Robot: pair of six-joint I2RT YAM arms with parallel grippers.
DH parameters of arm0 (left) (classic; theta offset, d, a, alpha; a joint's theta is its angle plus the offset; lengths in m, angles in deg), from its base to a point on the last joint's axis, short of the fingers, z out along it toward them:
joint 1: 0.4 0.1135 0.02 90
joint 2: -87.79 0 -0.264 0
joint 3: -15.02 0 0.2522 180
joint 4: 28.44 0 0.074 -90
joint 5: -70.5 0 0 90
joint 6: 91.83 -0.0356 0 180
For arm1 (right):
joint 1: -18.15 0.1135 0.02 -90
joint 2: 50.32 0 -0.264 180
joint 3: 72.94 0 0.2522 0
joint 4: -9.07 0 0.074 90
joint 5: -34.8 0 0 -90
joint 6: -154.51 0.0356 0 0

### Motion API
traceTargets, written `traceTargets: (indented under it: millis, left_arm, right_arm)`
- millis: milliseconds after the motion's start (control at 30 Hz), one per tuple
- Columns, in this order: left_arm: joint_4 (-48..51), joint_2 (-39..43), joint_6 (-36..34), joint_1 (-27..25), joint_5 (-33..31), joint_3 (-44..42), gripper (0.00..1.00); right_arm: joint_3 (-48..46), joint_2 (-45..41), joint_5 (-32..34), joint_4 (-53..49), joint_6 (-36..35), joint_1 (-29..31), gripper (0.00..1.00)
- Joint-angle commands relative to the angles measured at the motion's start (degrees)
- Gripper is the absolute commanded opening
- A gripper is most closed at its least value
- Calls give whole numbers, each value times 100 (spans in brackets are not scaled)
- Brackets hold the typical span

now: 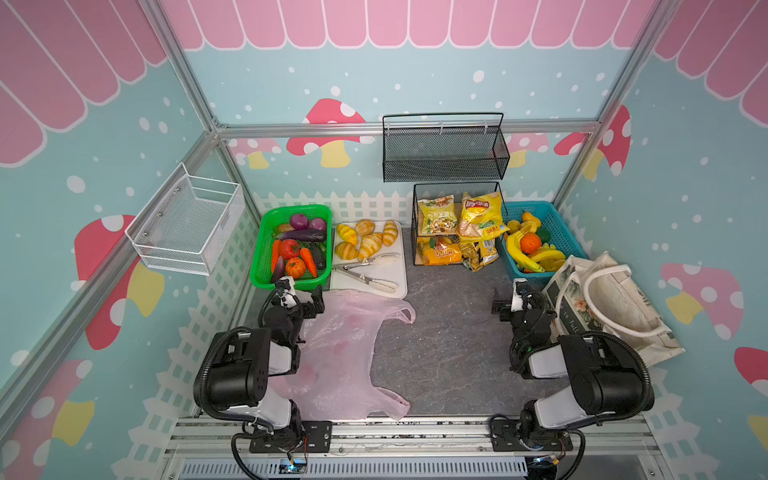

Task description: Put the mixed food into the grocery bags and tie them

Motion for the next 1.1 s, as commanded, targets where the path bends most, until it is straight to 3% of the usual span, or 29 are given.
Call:
traceTargets:
  millis: [0,400,667,867,933,1067]
  left_arm:
    - [55,92,-78,-41,52,88,100]
    - [639,159,-205,-128,9,347,100]
    - [1567,230,-367,-418,-634,722,100]
    - [1664,266,-415,-503,-779,764,100]
    - [1791,480,-427,-512,-805,732,100]
    - [2736,1497,-251,-594,-1562,764,100]
  right_arm:
    - [15,58,37,223,-47,0,100]
    - [14,55,36,219,-48,2,100]
    - [16,56,30,221,-47,1,99]
    - [8,49,43,221,-50,1,99]
    - [-47,21,48,310,-55,14,99]
    - [-149,-693,113,-58,-150,101,99]
